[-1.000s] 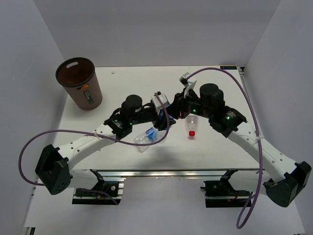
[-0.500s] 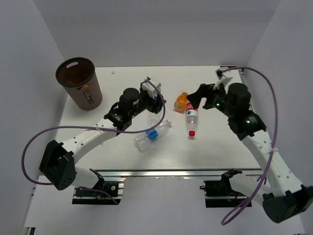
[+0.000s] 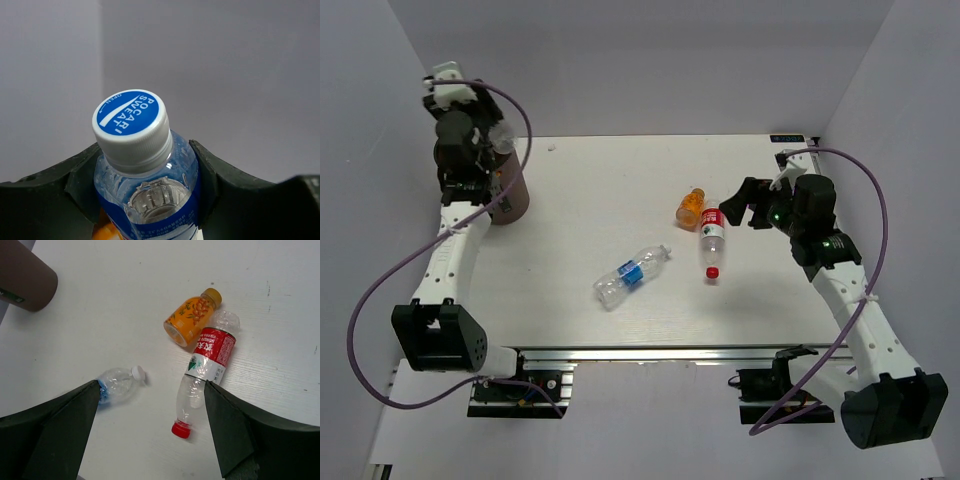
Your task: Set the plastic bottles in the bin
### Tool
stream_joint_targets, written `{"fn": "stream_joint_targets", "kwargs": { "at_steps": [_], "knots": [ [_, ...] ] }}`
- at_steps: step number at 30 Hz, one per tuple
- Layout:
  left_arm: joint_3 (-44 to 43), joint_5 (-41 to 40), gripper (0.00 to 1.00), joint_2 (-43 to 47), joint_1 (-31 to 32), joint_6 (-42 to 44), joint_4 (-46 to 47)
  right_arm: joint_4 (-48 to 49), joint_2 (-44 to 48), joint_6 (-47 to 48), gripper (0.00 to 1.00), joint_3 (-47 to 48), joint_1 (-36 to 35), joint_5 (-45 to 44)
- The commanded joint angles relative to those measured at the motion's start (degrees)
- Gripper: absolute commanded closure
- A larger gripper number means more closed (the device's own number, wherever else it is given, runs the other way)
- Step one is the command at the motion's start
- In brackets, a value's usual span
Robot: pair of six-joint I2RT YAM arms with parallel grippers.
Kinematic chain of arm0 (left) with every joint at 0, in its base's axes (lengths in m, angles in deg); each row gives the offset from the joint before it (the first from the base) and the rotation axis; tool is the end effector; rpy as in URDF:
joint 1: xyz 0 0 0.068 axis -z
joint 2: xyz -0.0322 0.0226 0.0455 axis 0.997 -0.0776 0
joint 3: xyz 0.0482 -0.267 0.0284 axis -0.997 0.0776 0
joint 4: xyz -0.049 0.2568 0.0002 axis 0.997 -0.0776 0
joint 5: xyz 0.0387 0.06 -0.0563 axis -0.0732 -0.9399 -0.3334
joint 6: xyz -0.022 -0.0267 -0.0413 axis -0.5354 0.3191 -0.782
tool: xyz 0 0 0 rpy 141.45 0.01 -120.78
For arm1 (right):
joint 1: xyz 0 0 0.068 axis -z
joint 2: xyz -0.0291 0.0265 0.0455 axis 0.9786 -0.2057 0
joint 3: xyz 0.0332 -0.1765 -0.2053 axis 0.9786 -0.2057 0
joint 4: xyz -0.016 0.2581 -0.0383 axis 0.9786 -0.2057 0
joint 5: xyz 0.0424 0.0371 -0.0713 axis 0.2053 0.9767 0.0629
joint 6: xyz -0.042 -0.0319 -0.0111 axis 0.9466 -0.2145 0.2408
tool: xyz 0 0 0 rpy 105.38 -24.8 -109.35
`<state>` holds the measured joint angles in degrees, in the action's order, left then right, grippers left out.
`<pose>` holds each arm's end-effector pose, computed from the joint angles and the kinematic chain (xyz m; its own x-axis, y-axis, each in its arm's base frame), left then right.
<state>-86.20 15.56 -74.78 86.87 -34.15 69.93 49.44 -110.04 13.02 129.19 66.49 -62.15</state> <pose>0.3317 0.0035 0.4446 0.1969 -0.0348 -0.9798 -0.2818 0.9552 -0.0905 0.2287 0.0559 0.3521 -0.4052 0.1947 -0.8932 -0.3188 0.8856 0.3377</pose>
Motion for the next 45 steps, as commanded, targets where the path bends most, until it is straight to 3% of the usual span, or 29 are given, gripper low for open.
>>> {"fn": "stream_joint_targets", "kwargs": {
  "at_steps": [1,5,8,10,12,13,14,19,23,25,30,33,34,37,42,45],
  "knots": [
    [-3.3,-4.4,0.72,-2.2,-5.2,-1.8,5.2,2.1,1.4,2.1,0.11,0.2,0.8,2.6],
    [-2.7,-3.7,0.75,-7.0,-10.1,-2.3,8.2,2.6,2.8,4.0,0.11,-0.4,0.8,3.5],
    [-0.5,-5.5,0.69,-8.9,-10.7,-2.8,13.5,3.2,3.8,5.5,0.11,-1.1,0.8,5.0],
    [-2.3,-4.4,0.63,-11.9,-10.7,-1.4,12.1,3.5,4.0,6.5,0.11,-1.5,0.7,7.0],
    [-3.3,-6.0,0.38,-14.5,-10.8,-1.0,10.6,2.7,3.5,7.8,0.11,-1.8,0.7,10.3],
    [-3.8,-8.6,0.03,-15.3,-10.8,-1.2,10.2,2.4,3.3,9.1,0.11,-1.8,0.7,12.3],
    [-4.0,-9.4,0.02,-15.3,-10.8,-1.2,9.6,2.4,3.2,9.4,0.11,-1.8,0.7,12.8],
    [-3.3,-4.3,0.02,-9.8,-10.8,-2.2,9.1,-1.2,0.5,10.8,0.11,-0.2,-1.6,9.6],
    [-11.1,1.7,0.02,-7.7,-10.7,-4.1,-5.8,-1.9,-0.3,9.8,0.11,-0.1,-2.6,7.4],
    [-12.9,7.6,0.02,-6.3,-10.6,-5.4,-10.8,-1.0,-0.2,8.7,0.11,-1.0,-2.6,5.0],
    [-9.5,33.2,0.02,-1.4,-7.3,-8.9,-21.3,-0.6,-0.5,4.6,0.11,-2.3,-2.6,-0.5],
    [-0.9,33.1,0.02,2.5,2.8,-4.7,-24.1,0.0,-1.0,3.1,0.11,-3.5,-2.5,-0.4],
    [1.4,31.9,0.02,3.2,8.8,-2.9,-25.1,0.0,-1.2,2.8,0.11,-3.7,-2.5,0.1],
    [9.3,30.3,0.02,4.4,17.0,-1.5,-25.3,-0.5,-1.9,2.7,0.11,-3.8,-2.4,0.6],
    [16.1,32.2,0.02,1.2,26.5,-3.5,-25.0,-1.2,-2.3,2.8,0.11,-4.7,-2.4,-2.1],
    [18.2,28.3,0.02,-1.8,32.5,-2.6,-25.0,-0.6,-2.8,2.8,0.11,-5.1,-2.4,-1.5]
  ]
}}
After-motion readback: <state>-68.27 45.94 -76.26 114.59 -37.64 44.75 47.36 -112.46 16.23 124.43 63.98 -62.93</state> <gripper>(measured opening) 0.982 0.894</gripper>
